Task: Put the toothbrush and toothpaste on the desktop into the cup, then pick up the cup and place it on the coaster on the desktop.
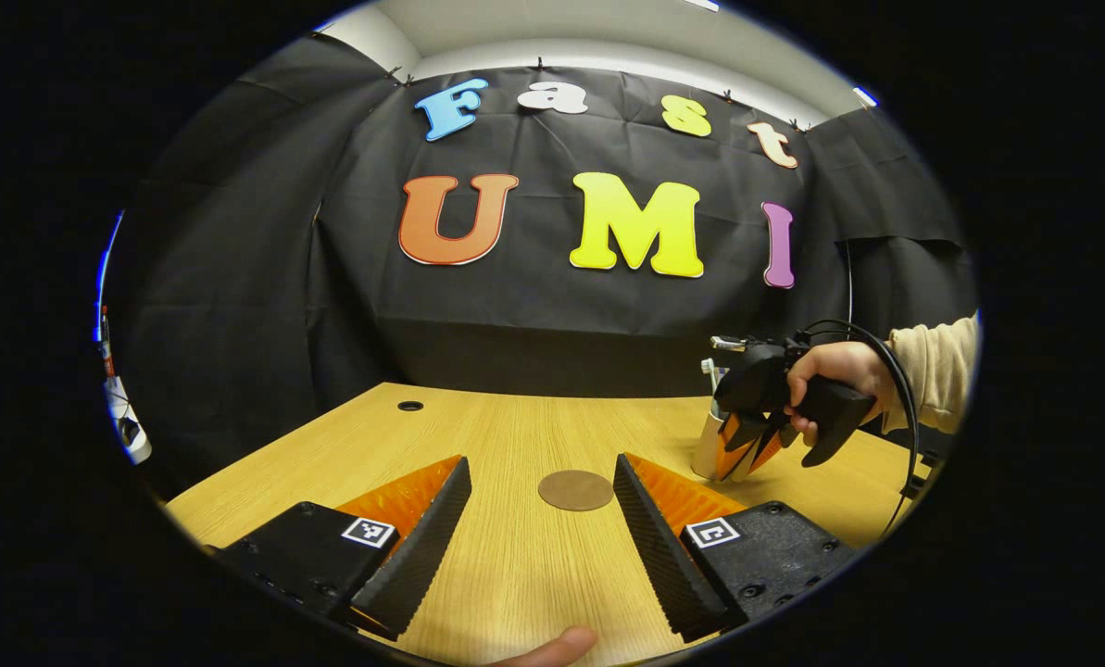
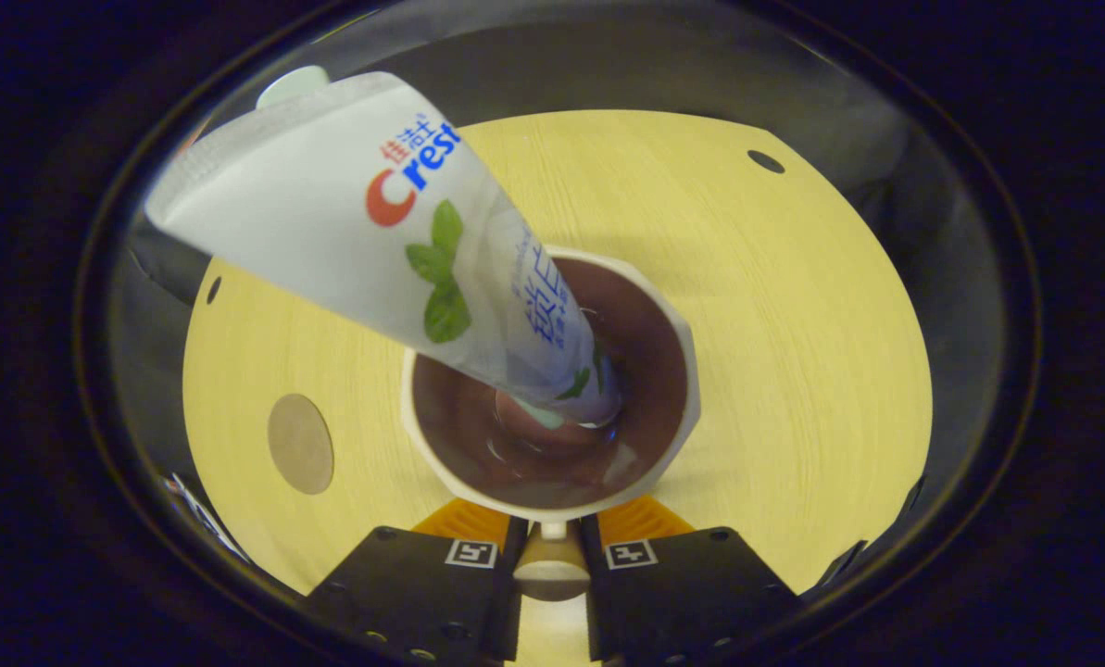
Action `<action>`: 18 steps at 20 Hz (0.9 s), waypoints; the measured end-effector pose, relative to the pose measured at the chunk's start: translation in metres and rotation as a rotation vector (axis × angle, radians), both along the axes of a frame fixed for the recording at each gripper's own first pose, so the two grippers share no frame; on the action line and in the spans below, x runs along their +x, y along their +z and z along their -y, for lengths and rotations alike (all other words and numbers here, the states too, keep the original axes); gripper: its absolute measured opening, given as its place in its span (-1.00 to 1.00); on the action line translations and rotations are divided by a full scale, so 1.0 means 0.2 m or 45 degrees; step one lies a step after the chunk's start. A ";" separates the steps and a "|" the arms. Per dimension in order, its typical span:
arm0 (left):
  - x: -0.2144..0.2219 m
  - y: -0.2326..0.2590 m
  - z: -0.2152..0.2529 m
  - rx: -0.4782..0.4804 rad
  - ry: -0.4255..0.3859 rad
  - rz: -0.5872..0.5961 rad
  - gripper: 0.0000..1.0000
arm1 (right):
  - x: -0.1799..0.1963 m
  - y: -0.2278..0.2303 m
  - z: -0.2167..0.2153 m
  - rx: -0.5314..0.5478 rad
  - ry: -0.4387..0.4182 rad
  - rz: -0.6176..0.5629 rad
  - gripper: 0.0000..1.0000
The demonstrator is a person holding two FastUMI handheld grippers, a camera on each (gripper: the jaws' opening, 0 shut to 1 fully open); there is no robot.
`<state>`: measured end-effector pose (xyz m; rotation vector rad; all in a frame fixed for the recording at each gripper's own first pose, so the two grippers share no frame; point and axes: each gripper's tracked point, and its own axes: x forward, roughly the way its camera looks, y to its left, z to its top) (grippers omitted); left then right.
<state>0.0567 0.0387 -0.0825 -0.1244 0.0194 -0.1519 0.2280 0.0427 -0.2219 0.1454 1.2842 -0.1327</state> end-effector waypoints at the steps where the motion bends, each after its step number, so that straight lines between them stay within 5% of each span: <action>1: 0.00 0.00 0.01 0.008 -0.003 0.001 0.96 | 0.00 -0.01 0.01 -0.010 0.015 0.013 -0.47; 10: -0.02 -0.03 0.06 -0.006 -0.036 -0.018 0.96 | 0.03 0.02 -0.07 0.017 0.116 0.062 -0.47; 18: -0.08 -0.09 -0.13 -0.017 0.053 -0.053 0.96 | 0.00 0.08 -0.56 0.016 0.384 0.075 -0.48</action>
